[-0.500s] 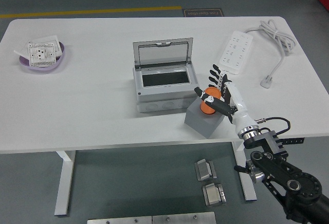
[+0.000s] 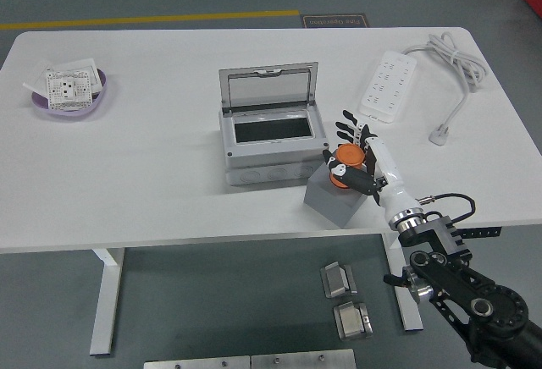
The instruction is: Pick up the cylinder from the cube,place it in the box,flap close box
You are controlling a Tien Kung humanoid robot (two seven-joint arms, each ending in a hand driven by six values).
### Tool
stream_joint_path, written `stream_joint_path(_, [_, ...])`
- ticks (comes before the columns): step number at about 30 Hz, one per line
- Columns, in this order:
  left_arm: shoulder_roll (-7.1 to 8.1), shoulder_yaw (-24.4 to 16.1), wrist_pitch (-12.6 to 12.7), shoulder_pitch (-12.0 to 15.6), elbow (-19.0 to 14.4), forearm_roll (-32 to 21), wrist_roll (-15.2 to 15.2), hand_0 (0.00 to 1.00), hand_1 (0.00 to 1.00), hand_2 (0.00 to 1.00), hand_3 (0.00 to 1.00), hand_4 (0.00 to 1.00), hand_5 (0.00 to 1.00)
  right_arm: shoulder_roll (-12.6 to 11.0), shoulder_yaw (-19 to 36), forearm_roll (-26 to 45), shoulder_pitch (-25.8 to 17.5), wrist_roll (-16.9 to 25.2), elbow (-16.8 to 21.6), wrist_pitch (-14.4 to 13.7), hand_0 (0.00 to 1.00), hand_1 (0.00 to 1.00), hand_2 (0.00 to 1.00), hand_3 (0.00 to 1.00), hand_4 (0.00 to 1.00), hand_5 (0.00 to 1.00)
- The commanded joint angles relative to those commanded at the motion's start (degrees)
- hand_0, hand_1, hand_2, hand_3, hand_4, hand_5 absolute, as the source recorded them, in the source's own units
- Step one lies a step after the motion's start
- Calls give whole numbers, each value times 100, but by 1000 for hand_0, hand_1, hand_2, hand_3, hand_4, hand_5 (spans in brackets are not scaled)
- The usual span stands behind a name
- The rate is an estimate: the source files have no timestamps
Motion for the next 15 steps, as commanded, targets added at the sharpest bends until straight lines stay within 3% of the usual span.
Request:
stream_joint_path(14, [-13, 4, 1, -6, -2, 4, -3, 727, 726, 599, 793, 789, 360, 12, -112, 178, 19, -23, -47, 104, 799, 845, 862, 897, 541, 2])
stream_joint_path(15, [-13, 3, 1, -6, -3, 4, -4, 727, 726, 599, 793, 789, 359, 12, -114, 199, 20, -24, -49, 118, 788, 820, 809, 862, 539, 2])
